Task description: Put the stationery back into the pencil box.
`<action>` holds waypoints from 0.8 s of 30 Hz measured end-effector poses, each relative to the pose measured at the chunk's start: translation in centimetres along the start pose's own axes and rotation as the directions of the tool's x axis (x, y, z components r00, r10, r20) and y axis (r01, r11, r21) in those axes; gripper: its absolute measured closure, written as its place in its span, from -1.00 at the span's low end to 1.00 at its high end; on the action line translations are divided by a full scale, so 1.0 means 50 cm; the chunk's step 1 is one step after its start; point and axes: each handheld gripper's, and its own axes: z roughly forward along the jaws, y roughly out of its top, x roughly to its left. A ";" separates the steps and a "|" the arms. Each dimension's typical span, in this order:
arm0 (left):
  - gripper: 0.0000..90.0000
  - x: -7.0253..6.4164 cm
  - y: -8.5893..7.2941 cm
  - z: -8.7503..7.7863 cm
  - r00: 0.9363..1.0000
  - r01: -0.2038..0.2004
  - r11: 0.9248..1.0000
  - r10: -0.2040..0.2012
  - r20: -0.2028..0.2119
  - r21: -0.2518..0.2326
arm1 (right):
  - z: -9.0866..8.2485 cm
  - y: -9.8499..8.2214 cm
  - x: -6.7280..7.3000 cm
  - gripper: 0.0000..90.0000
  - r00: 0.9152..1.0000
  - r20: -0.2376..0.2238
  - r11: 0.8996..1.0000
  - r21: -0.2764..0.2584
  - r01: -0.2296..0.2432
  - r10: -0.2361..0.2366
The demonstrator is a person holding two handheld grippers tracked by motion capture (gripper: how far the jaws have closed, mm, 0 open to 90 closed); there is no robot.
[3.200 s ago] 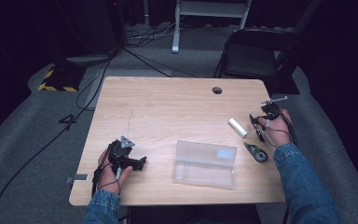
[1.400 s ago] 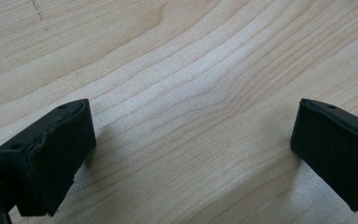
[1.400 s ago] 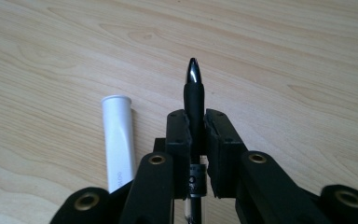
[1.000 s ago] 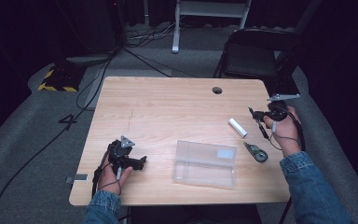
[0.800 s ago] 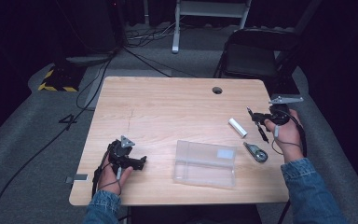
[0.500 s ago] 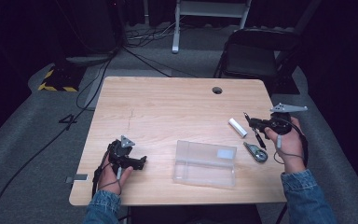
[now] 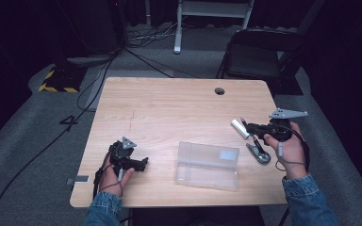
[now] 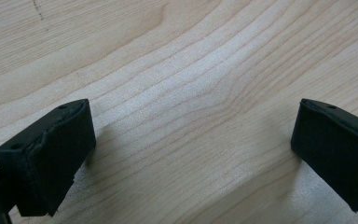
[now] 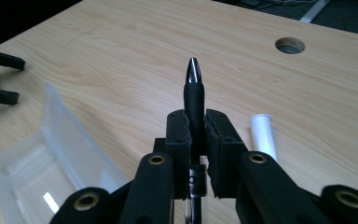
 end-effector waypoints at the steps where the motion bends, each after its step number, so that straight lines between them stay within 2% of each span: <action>1: -1.00 0.000 0.000 0.000 1.000 0.002 1.000 -0.002 -0.001 0.002 | 0.001 0.000 0.005 0.79 1.000 -0.005 1.000 -0.002 0.006 -0.006; 9: -1.00 0.000 0.002 0.001 1.000 0.003 1.000 -0.003 -0.004 0.005 | 0.016 -0.001 0.041 0.79 0.998 -0.050 0.999 0.011 0.049 -0.048; 17: -1.00 0.000 0.002 0.001 1.000 0.002 1.000 -0.002 -0.007 0.003 | 0.040 -0.003 0.082 0.79 0.988 -0.118 0.995 0.019 0.101 -0.098; 24: -1.00 0.000 0.003 0.001 1.000 0.003 1.000 -0.003 -0.006 0.004 | 0.059 -0.007 0.105 0.79 0.980 -0.153 0.991 0.031 0.131 -0.125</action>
